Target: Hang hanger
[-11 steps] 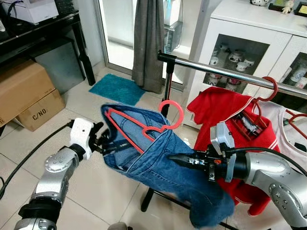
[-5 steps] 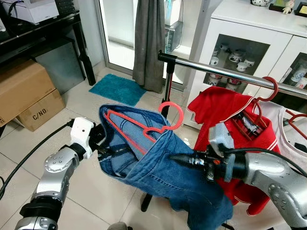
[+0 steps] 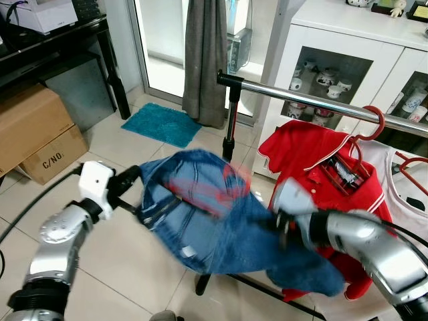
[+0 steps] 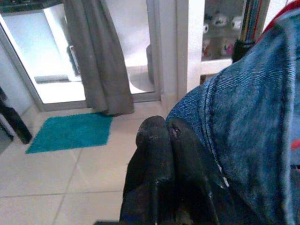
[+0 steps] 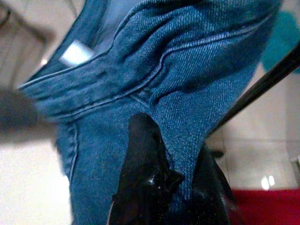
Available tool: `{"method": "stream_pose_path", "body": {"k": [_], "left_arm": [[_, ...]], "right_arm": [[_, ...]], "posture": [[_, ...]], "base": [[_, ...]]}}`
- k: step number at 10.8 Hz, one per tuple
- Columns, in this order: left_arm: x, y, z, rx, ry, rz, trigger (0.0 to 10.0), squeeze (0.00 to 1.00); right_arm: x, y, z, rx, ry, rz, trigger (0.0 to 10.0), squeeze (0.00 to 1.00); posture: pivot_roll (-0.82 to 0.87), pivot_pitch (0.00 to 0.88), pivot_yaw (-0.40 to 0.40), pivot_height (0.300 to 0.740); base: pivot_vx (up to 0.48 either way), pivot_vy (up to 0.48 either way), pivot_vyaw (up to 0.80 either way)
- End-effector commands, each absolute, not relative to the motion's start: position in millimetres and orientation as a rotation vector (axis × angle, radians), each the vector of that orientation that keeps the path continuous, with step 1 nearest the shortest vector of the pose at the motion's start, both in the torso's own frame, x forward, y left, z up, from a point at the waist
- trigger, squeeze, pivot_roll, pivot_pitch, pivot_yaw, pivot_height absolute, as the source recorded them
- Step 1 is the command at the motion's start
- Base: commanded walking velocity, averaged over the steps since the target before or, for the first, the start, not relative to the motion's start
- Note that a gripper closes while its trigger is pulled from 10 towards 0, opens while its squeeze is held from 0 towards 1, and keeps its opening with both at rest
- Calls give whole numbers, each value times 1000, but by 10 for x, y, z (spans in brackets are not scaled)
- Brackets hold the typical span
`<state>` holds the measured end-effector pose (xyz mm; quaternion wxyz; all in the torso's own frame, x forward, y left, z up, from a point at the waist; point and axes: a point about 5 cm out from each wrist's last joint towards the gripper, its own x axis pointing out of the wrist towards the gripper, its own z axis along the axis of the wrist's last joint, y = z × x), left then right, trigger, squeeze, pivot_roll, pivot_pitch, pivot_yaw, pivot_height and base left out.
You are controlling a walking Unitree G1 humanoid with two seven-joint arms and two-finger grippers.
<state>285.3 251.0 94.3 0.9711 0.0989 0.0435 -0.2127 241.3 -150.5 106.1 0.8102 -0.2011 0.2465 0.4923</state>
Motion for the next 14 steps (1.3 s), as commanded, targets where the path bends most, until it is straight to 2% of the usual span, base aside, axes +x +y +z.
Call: {"method": "stream_pose_path", "body": {"k": [1, 4, 5, 7, 9, 10, 12, 13, 14], "left_arm": [[2879, 2575, 1051, 249, 63, -422, 0, 0], [2953, 2907, 1103, 360, 138, -240, 0, 0], [2952, 3168, 1077, 366, 227, -103, 0, 0], [2946, 3373, 1059, 289, 279, 13, 0, 0], [3004, 3287, 1005, 202, 287, -25, 0, 0], [3024, 2985, 882, 153, 287, -183, 0, 0], [3000, 2729, 821, 131, 232, -280, 0, 0], [2959, 2664, 868, 131, 175, -311, 10000, 0], [2819, 2660, 962, 97, 129, -403, 10000, 486]], "right_arm": [[2418, -1547, 1062, -497, 549, 1060, 0, 0], [2253, -1554, 1152, -337, 455, 1202, 0, 0], [2123, -1593, 1304, -170, 401, 1300, 0, 0], [1999, -1596, 1367, -106, 427, 1406, 0, 0], [2038, -1482, 1450, -10, 313, 1399, 0, 0], [2164, -1400, 1518, 56, 213, 1307, 0, 0], [2323, -1320, 1536, 76, 163, 1169, 0, 0], [2418, -1309, 1477, 11, 174, 1079, 0, 0], [2521, -1302, 1435, -54, 175, 1002, 0, 0]], "posture": [[2, 0, 1, 740], [-2, 0, 6, 740], [-6, 0, 12, 740], [-10, 0, 13, 740], [-9, 0, 16, 740], [-9, 0, 17, 740], [-12, 0, 10, 740], [-8, 0, 3, 740], [8, 0, -6, 740]], "base": [[0, 0, 0], [0, 0, 0], [0, 0, 0], [0, 0, 0], [0, 0, 0], [0, 0, 0], [0, 0, 0], [0, 0, 0], [0, 0, 0]]}}
